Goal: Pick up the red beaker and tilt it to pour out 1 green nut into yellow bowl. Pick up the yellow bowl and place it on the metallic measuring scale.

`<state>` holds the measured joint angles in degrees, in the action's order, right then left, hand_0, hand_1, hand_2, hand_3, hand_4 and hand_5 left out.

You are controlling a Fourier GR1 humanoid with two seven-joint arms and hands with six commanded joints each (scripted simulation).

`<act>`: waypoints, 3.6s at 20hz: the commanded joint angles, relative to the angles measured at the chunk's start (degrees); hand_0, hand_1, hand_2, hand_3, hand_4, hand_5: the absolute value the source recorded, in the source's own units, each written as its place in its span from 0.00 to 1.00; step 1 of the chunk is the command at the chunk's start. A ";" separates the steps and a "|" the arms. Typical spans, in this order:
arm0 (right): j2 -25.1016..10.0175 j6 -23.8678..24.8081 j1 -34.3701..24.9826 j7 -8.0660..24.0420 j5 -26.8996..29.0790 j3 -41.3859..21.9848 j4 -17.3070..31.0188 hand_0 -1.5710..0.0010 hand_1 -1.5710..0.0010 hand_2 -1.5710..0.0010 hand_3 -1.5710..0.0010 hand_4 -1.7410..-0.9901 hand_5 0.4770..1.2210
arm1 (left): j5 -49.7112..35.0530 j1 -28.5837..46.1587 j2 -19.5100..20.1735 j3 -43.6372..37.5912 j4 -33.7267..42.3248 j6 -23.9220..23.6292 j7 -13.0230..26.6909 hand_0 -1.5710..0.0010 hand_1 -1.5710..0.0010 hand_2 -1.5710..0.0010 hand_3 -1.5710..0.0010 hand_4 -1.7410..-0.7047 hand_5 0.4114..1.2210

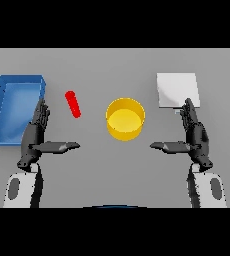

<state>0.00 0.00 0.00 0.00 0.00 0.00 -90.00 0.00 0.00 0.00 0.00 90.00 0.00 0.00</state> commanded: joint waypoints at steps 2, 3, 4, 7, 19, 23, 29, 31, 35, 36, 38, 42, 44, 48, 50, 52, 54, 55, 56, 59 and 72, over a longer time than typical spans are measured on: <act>-0.06 0.02 -0.07 0.06 0.06 0.06 0.04 1.00 1.00 1.00 1.00 0.66 0.27 | 0.13 -0.35 -0.19 0.10 -0.22 -0.22 0.20 1.00 1.00 1.00 1.00 0.52 0.30; -0.10 -0.01 -0.11 0.09 0.10 0.10 0.07 1.00 1.00 1.00 1.00 0.66 0.27 | 0.26 -0.59 -0.32 0.16 -0.39 -0.34 0.30 1.00 1.00 1.00 1.00 0.52 0.30; -0.14 -0.05 -0.15 0.10 0.13 0.14 0.11 1.00 1.00 1.00 1.00 0.66 0.27 | 0.39 -0.85 -0.46 0.22 -0.59 -0.48 0.39 1.00 1.00 1.00 1.00 0.52 0.30; -2.67 0.99 2.16 -4.05 -5.58 -2.22 -2.76 1.00 1.00 1.00 1.00 0.66 0.27 | 3.64 -0.13 0.50 2.55 0.90 -0.60 0.60 1.00 1.00 1.00 1.00 0.52 0.30; -4.11 0.53 5.74 -5.62 -11.28 -6.34 -7.54 1.00 1.00 1.00 1.00 0.61 0.27 | 8.28 -3.23 1.83 6.03 -0.20 0.62 4.75 1.00 1.00 1.00 1.00 0.40 0.37; -4.58 0.38 6.73 -6.35 -10.52 -5.68 -8.43 1.00 1.00 1.00 1.00 0.58 0.27 | 8.60 -8.20 2.09 4.43 -6.99 0.41 2.97 1.00 1.00 1.00 1.00 0.35 0.41; -4.65 0.10 6.39 -5.99 -9.82 -5.34 -8.33 1.00 1.00 1.00 1.00 0.54 0.28 | 8.96 -15.13 1.78 1.38 -18.86 -1.11 0.83 1.00 1.00 1.00 1.00 0.38 0.38; -3.98 0.52 6.40 -5.75 -10.20 -5.66 -7.99 1.00 1.00 1.00 1.00 0.54 0.28 | 8.04 -18.33 2.05 -0.11 -22.60 -0.72 0.45 1.00 1.00 1.00 1.00 0.39 0.37; -4.88 -0.19 6.02 -6.31 -9.36 -4.88 -7.55 1.00 1.00 1.00 1.00 0.54 0.28 | 8.31 -22.47 1.85 -0.85 -27.25 -0.87 -1.26 1.00 1.00 1.00 1.00 0.41 0.37; -4.20 0.35 5.73 -5.88 -9.95 -5.33 -7.38 1.00 1.00 1.00 1.00 0.55 0.28 | 8.44 -24.02 1.69 -1.18 -29.07 -1.16 -1.22 1.00 1.00 1.00 1.00 0.41 0.36; -3.98 0.41 6.13 -5.79 -9.63 -5.35 -8.31 1.00 1.00 1.00 1.00 0.55 0.28 | 8.59 -25.44 2.14 -1.53 -30.72 -1.01 -1.51 1.00 1.00 1.00 1.00 0.41 0.36; -4.38 0.32 5.86 -5.16 -9.51 -5.05 -8.18 1.00 1.00 1.00 1.00 0.57 0.28 | 8.11 -27.76 2.22 -2.56 -34.64 -0.37 -3.79 1.00 1.00 1.00 1.00 0.39 0.38; -3.98 0.33 5.88 -4.91 -9.44 -5.25 -8.15 1.00 1.00 1.00 1.00 0.59 0.28 | 7.75 -29.00 1.96 -2.90 -35.88 -0.08 -5.26 1.00 1.00 1.00 1.00 0.36 0.40; -5.03 0.46 5.82 -5.14 -9.83 -4.67 -8.01 1.00 1.00 1.00 1.00 0.61 0.28 | 7.34 -30.09 -0.58 -4.03 -37.73 -3.32 -5.54 0.71 0.69 0.68 0.69 0.29 0.58; -4.41 0.53 6.06 -5.14 -10.14 -5.33 -8.60 1.00 1.00 1.00 1.00 0.61 0.28 | 9.12 -31.21 -0.43 -4.18 -39.70 -6.32 -5.56 0.45 0.44 0.44 0.44 0.29 0.73; -4.63 0.35 5.73 -4.88 -9.54 -4.76 -7.83 1.00 1.00 1.00 1.00 0.60 0.28 | 9.83 -31.17 -0.95 -3.85 -40.44 -7.14 -7.41 0.29 0.28 0.28 0.28 0.29 0.83; -4.13 0.38 5.52 -5.45 -9.95 -5.41 -7.96 1.00 1.00 1.00 1.00 0.60 0.28 | 10.01 -31.07 -1.46 -3.80 -39.91 -6.86 -7.22 0.19 0.18 0.18 0.18 0.28 0.89; -4.08 0.28 5.60 -5.34 -9.69 -5.27 -7.75 1.00 1.00 1.00 1.00 0.59 0.27 | 10.45 -31.11 -1.51 -3.89 -39.68 -7.65 -7.91 0.15 0.15 0.14 0.14 0.23 0.89; -4.14 0.00 5.60 -5.36 -9.33 -5.13 -7.44 1.00 1.00 1.00 1.00 0.58 0.28 | 10.00 -31.32 -1.49 -4.10 -39.63 -8.09 -9.17 0.12 0.12 0.11 0.12 0.18 0.89; -4.24 0.17 4.76 -6.85 -10.37 -5.57 -6.52 1.00 1.00 1.00 1.00 0.61 0.27 | 8.37 -30.93 -0.95 -3.85 -38.69 -7.89 -10.52 0.06 0.06 0.06 0.06 0.09 0.87; -4.59 1.70 5.88 -6.04 -13.58 -6.65 -8.77 1.00 1.00 1.00 1.00 0.66 0.29 | 19.73 -34.28 8.46 12.61 -25.66 -4.75 1.45 0.01 0.01 0.01 0.01 0.01 0.87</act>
<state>-4.61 1.72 5.89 -6.09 -13.58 -6.64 -98.78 19.59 -34.26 8.46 12.60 64.35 -4.71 1.36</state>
